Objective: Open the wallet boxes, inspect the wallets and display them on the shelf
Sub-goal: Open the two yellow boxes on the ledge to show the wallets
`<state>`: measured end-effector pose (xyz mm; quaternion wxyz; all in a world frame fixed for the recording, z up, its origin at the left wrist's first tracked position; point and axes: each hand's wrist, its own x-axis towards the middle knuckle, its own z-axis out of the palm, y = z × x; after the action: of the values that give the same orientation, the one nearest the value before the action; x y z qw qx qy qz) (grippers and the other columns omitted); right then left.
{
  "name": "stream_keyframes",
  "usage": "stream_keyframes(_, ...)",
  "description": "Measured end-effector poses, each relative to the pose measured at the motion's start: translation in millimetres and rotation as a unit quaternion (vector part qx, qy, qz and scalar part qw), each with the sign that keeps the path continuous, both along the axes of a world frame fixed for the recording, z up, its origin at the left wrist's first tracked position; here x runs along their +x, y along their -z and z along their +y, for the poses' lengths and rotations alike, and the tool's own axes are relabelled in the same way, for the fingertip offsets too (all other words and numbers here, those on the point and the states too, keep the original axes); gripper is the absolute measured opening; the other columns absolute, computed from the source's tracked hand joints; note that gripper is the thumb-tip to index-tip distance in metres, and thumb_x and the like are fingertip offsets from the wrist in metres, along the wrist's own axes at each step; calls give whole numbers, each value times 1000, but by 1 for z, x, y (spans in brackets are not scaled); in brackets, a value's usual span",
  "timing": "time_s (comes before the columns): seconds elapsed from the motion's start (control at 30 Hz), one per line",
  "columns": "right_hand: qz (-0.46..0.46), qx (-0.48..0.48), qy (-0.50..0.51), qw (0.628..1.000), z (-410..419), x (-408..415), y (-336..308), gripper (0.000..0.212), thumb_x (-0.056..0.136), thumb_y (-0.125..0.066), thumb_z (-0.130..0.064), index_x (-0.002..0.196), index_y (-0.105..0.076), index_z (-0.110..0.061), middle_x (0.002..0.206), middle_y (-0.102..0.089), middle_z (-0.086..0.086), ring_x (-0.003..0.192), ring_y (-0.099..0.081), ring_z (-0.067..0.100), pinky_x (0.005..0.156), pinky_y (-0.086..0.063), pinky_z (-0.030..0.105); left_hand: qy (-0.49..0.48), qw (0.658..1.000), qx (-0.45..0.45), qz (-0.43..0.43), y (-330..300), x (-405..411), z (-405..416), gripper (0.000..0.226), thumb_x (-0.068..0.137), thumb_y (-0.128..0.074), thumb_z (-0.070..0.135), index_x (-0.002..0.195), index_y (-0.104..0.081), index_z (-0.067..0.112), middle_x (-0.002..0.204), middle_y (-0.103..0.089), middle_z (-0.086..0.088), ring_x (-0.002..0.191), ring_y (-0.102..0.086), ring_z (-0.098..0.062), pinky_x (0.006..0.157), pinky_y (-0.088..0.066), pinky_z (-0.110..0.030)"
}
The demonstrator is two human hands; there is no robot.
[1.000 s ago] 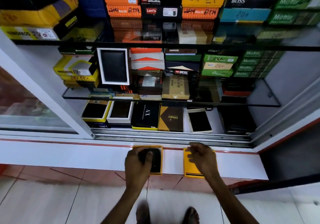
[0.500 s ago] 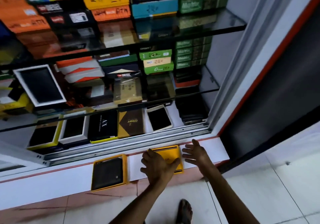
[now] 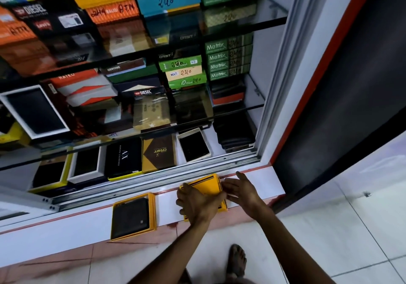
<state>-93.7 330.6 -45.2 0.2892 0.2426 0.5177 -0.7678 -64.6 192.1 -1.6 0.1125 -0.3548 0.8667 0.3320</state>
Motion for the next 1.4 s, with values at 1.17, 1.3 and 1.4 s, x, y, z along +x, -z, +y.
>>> stream_keyframes(1.17, 176, 450, -140, 864, -38, 7, -54, 10, 80, -73, -5, 72, -78, -3, 77, -77, 23, 55, -70, 17, 50, -54, 11, -175, 908, 365, 110, 15, 28, -97, 29, 83, -45, 10, 71, -71, 10, 73, -65, -7, 72, -52, -24, 66, -40, -33)
stream_keyframes(1.3, 151, 417, -82, 893, -41, 5, -51, 10, 71, -81, 1, 70, -76, -7, 70, -77, 17, 60, -74, 35, 66, -64, 47, -144, 918, 356, 97, 2, 31, -101, 27, 82, -47, 19, 55, -53, 19, 53, -46, 6, 63, -36, -22, 59, -27, -31)
stream_keyframes(1.4, 185, 465, -111, 859, -47, 9, -46, 6, 73, -80, -4, 77, -78, -7, 77, -79, 11, 63, -75, 28, 70, -63, 38, -107, 921, 354, 121, -20, 37, -104, 26, 90, -53, 12, 68, -64, 20, 58, -56, 12, 67, -48, -17, 68, -40, -29)
